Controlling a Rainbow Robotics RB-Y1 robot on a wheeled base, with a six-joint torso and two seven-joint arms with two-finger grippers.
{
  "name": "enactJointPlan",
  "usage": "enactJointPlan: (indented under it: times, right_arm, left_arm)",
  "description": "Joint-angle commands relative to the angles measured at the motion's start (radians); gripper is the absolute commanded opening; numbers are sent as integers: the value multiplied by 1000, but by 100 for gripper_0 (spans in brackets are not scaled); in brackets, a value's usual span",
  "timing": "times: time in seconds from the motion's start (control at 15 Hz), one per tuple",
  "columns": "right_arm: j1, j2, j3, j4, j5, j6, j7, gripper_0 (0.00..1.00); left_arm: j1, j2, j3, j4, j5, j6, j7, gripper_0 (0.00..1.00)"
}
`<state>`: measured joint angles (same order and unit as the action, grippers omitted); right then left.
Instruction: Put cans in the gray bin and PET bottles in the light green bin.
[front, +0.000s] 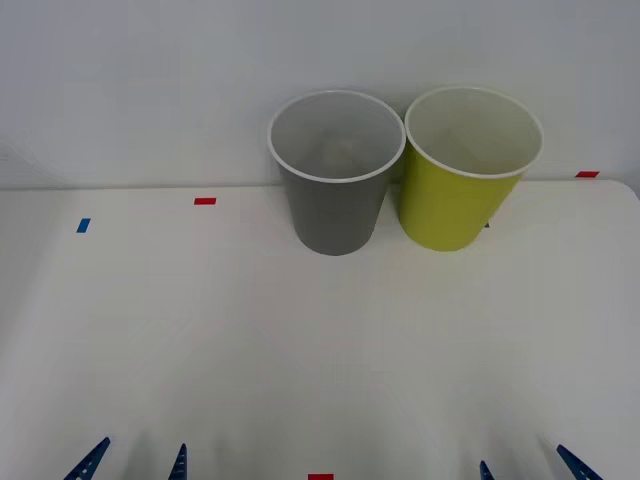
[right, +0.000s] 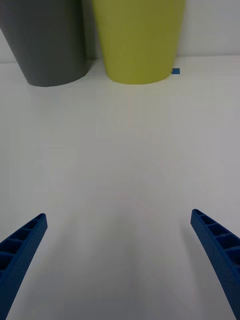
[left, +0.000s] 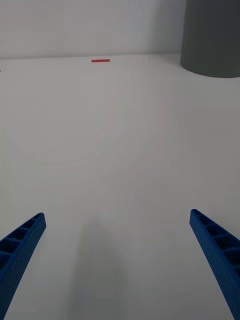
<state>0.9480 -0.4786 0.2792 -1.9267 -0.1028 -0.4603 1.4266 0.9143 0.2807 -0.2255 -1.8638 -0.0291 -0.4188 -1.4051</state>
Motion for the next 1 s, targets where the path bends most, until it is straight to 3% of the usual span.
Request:
enactJointPlan:
  times: [0.07,1.0]
  right_arm:
    - [0,0,0,0,0,0,0,100]
    - [0,0,0,0,0,0,0,100]
  left_arm:
    - [0,0,0,0,0,0,0,100]
    - [0,0,0,0,0,0,0,100]
